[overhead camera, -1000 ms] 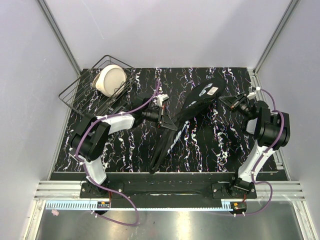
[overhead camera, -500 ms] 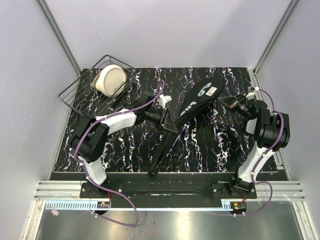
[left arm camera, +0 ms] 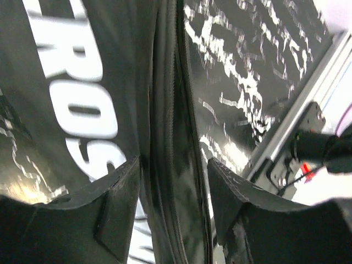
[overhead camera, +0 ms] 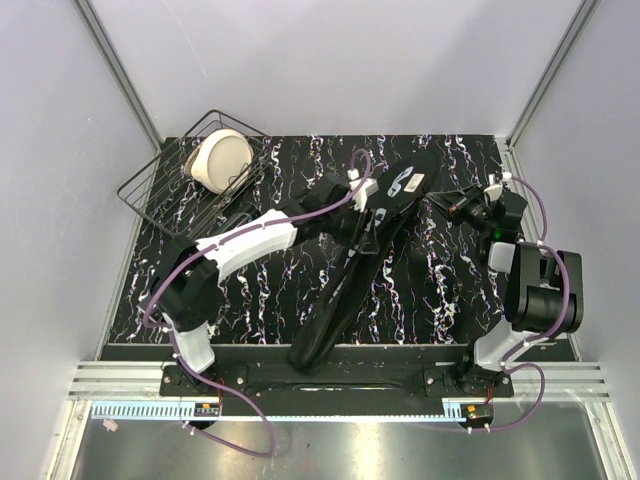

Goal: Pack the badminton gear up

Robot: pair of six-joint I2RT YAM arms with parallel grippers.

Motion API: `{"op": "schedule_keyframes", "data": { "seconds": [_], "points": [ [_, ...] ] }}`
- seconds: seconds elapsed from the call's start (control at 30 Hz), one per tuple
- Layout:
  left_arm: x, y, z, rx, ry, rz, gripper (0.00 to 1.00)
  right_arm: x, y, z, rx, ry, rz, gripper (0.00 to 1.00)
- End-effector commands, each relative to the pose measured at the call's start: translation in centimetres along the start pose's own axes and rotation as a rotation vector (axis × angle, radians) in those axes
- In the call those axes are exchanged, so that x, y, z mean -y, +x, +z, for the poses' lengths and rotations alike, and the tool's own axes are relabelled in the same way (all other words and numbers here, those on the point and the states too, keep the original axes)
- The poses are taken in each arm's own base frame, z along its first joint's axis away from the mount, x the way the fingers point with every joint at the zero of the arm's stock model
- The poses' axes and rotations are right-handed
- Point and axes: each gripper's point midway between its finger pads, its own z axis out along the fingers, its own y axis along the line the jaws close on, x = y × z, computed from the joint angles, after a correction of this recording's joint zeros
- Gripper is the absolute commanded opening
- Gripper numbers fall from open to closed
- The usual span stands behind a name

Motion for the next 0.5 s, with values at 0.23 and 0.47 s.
{"op": "schedule_keyframes", "data": {
  "seconds": [0.23,0.47],
  "points": [
    [0.6,-6.1,3.9,0.127,-0.106,0.134,0.59,-2.1,0.0,0.3,0.041,0.059,0.021,0.0],
    [-0.1,-5.8,6.9,0.11,-0.102,0.117,0.35,-2.8,0.5,0.5,0.033,0.055,0.022,0.0]
  ]
}}
